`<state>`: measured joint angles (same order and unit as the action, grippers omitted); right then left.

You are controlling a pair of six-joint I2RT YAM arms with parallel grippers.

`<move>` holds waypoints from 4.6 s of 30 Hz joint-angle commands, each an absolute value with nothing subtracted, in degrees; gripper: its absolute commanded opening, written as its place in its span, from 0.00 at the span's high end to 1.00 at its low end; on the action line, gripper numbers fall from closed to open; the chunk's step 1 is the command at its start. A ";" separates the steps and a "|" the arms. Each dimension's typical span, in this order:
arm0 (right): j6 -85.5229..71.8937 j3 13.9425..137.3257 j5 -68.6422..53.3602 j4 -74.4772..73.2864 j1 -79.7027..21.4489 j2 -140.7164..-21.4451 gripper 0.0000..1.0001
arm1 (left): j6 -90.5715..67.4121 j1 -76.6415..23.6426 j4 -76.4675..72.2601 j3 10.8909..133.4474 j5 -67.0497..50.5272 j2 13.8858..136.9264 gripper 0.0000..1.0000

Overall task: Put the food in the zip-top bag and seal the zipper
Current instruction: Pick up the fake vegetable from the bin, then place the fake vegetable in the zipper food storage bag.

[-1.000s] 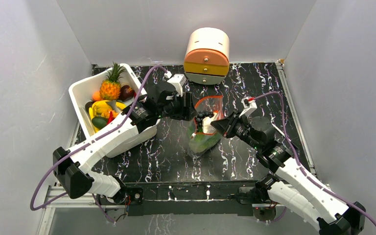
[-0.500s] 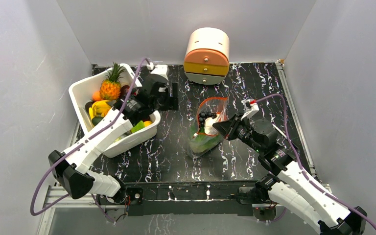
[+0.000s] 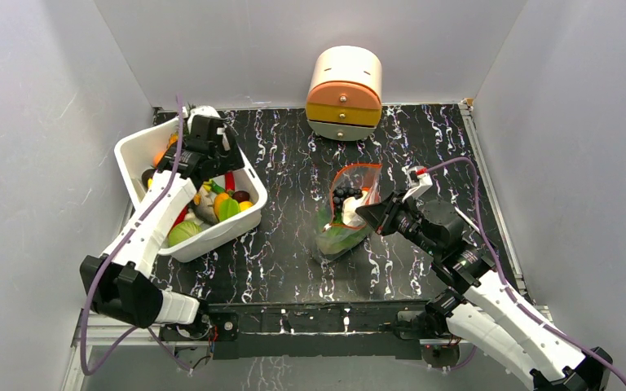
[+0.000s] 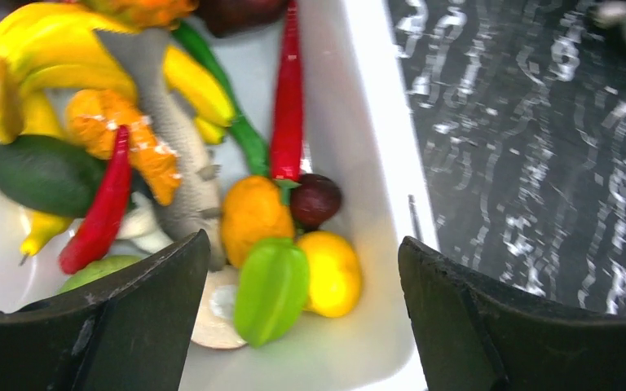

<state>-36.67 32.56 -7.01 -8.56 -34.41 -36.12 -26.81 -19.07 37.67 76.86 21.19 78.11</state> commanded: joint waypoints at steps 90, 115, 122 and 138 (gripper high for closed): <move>-32.54 44.44 -18.80 -4.63 -34.45 -44.38 1.00 | -23.27 2.99 34.01 80.94 -19.73 78.72 0.95; -31.57 42.32 -19.66 -3.26 -34.45 -44.86 1.00 | -39.15 -9.46 11.05 75.73 -49.36 70.67 0.94; -32.45 42.01 -20.80 -1.68 -34.48 -44.67 1.00 | -49.31 -19.91 -4.49 71.20 -46.52 71.23 0.92; -34.19 41.19 -23.04 3.26 -34.45 -45.64 1.00 | -55.07 -29.99 -13.39 61.82 -35.03 73.39 0.94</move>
